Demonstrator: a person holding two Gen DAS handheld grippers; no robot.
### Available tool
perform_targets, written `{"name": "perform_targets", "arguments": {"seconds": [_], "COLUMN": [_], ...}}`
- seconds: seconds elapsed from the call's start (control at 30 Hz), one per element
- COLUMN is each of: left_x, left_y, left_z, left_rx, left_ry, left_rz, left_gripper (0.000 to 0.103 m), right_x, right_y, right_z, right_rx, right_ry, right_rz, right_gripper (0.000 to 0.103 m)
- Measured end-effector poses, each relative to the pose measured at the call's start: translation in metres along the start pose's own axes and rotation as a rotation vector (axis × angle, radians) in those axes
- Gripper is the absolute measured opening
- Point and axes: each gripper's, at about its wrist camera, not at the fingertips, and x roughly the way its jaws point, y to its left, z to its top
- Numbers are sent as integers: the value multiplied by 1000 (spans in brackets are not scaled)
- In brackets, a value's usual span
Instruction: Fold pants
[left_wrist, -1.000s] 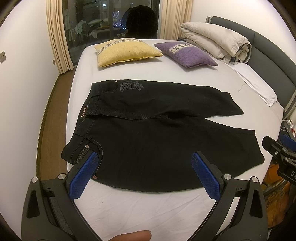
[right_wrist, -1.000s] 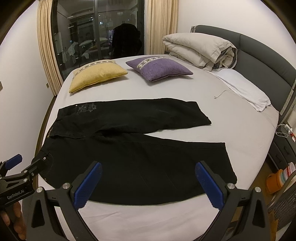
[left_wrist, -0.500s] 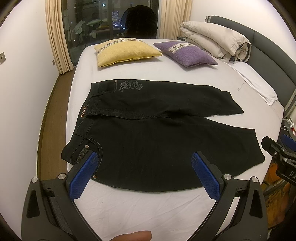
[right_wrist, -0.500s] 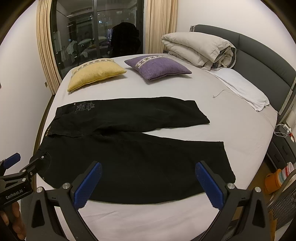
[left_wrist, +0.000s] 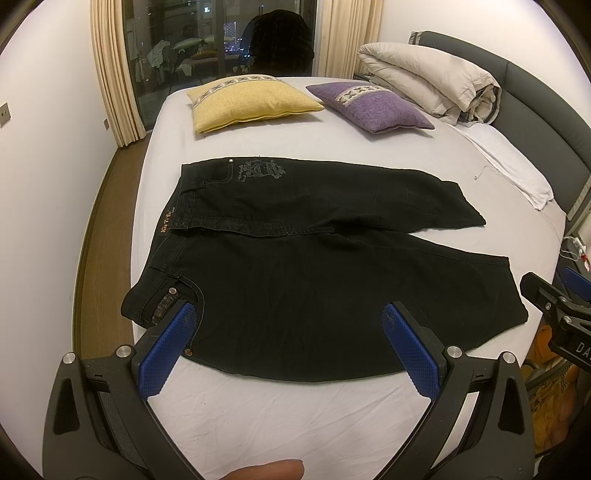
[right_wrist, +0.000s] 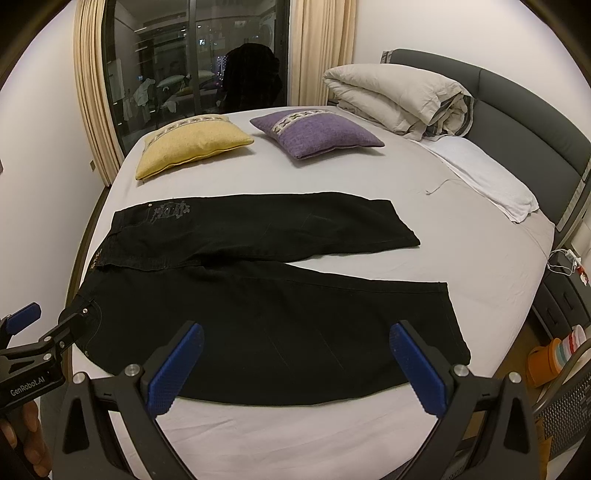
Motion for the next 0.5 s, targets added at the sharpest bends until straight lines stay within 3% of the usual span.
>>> {"name": "perform_targets", "arguments": {"seconds": [0.5], "left_x": [0], "left_y": [0], "left_z": [0], "left_rx": [-1], "left_ry": [0], "left_rz": [0], "left_gripper": [103], "right_x": [0], "right_y": [1], "right_z": [0], "right_rx": [-1], "right_ry": [0], "right_rz": [0], "right_gripper": [103]}}
